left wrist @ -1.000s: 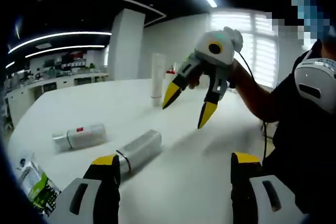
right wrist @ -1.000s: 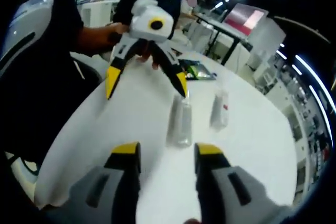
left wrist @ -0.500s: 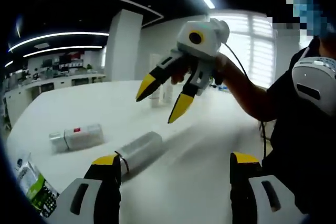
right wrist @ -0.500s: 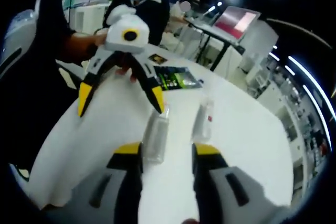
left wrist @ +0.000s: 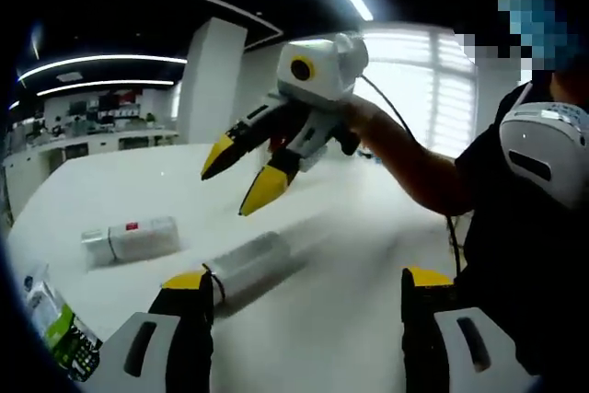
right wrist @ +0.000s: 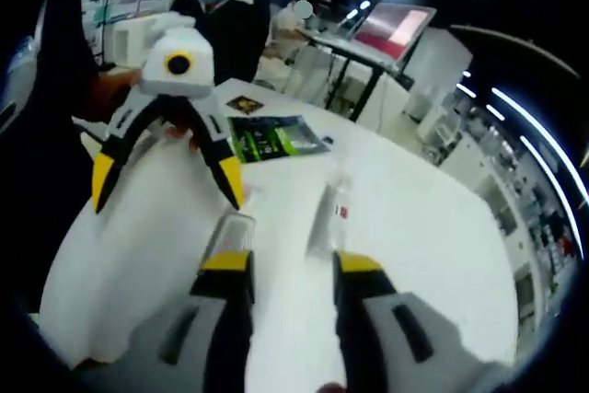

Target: Arrange the skincare products in the storage area until every visible bottle or jar stands upright without overlapping.

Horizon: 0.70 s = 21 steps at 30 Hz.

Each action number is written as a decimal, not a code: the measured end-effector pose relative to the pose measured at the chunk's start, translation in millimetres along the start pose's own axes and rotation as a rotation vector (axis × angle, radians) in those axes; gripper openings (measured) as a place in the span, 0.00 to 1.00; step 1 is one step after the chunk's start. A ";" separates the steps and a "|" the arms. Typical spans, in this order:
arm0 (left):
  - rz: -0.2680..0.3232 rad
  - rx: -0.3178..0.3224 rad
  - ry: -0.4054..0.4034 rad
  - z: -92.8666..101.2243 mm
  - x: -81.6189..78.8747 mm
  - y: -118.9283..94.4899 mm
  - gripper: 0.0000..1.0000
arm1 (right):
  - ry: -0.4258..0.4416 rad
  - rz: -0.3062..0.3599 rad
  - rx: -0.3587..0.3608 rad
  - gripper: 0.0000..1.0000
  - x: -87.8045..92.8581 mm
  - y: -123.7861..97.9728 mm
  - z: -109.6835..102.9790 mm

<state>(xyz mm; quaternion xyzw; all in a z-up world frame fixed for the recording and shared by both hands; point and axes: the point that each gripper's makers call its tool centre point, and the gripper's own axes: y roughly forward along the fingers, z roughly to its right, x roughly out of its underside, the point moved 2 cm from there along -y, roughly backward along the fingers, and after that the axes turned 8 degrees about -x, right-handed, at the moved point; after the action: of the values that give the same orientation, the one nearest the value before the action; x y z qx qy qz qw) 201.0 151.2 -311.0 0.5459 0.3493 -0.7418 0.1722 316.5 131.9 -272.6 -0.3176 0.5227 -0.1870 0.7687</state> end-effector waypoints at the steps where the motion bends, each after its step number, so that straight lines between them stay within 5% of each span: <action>1: -0.001 0.002 0.000 0.2 0.2 -0.4 0.85 | 0.007 0.000 0.003 0.32 0.2 2.1 2.3; 3: -0.006 0.004 -0.002 0.2 1.4 -1.7 0.85 | 0.018 0.002 0.009 0.32 0.9 6.4 6.1; 5: -0.094 -0.001 -0.040 -1.7 16.7 -3.1 0.85 | 0.033 0.003 0.014 0.31 2.4 10.4 9.7; 7: -0.161 -0.036 0.046 -7.7 32.8 -2.5 0.82 | 0.050 0.000 0.022 0.31 5.2 15.2 13.2; 8: -0.142 -0.040 0.083 -8.1 31.2 -2.0 0.80 | 0.055 -0.001 0.025 0.31 6.2 16.5 13.8; 12: -0.055 0.011 -0.003 -0.8 15.8 -6.2 0.80 | 0.068 0.003 0.024 0.31 4.8 23.6 17.6; 21: 0.002 -0.005 -0.033 -10.9 6.1 -16.6 0.80 | 0.112 -0.006 0.033 0.31 6.2 44.9 26.9</action>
<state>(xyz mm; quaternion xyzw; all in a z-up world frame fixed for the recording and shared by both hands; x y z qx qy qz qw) 195.8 171.2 -312.9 0.5335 0.3476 -0.7497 0.1802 341.7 168.6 -300.8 -0.2955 0.5608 -0.2152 0.7429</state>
